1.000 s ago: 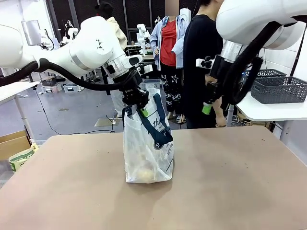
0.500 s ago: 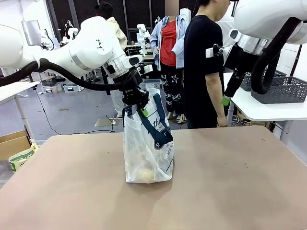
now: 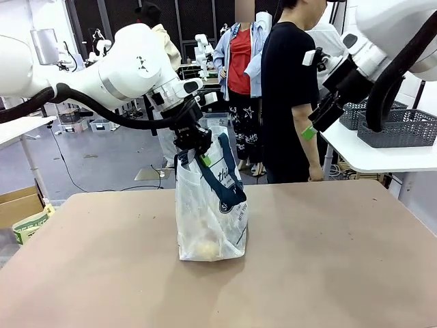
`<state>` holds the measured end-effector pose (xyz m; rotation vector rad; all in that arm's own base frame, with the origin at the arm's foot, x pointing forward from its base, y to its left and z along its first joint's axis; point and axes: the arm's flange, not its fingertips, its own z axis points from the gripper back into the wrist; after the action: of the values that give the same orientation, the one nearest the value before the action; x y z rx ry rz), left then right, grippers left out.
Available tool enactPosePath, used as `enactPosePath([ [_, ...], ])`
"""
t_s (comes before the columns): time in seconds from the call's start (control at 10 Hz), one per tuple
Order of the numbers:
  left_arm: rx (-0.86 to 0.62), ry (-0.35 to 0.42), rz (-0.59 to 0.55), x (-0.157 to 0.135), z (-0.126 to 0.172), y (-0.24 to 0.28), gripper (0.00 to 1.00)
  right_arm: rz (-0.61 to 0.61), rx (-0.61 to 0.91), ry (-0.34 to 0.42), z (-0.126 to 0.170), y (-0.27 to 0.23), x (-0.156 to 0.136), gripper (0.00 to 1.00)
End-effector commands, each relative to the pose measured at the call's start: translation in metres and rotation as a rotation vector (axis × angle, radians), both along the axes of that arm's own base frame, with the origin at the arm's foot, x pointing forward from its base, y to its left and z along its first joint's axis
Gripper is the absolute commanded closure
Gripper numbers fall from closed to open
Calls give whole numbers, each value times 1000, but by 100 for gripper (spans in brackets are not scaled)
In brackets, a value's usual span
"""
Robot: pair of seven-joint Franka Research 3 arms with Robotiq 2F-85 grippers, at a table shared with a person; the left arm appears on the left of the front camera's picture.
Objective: Transfer purchased items from the store into the shopping bag.
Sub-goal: Move the Reusable shopping bag to the right side of the table.
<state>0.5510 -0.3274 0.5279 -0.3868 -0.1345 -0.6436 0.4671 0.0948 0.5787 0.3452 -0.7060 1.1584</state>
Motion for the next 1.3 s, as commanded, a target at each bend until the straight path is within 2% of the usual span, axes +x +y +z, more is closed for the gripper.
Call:
enactPosePath([
  [0.0,-7,-15,17,-1,2,0,100,63,64,45,-9,-6,2,0],
  [0.1,-7,-15,17,-1,2,0,100,37,64,122,-4,-3,8,0],
  [0.2,-7,-15,17,-1,2,0,100,28,45,13,-3,-2,0,0],
  [0.9,-1,-1,1,0,0,0,100,28,45,13,-3,-2,0,0],
  [1.0,41,4,28,1,6,0,100,28,45,13,-3,-2,0,0],
  [1.2,113,-47,35,-1,32,4,100,28,45,13,-3,-2,0,0],
])
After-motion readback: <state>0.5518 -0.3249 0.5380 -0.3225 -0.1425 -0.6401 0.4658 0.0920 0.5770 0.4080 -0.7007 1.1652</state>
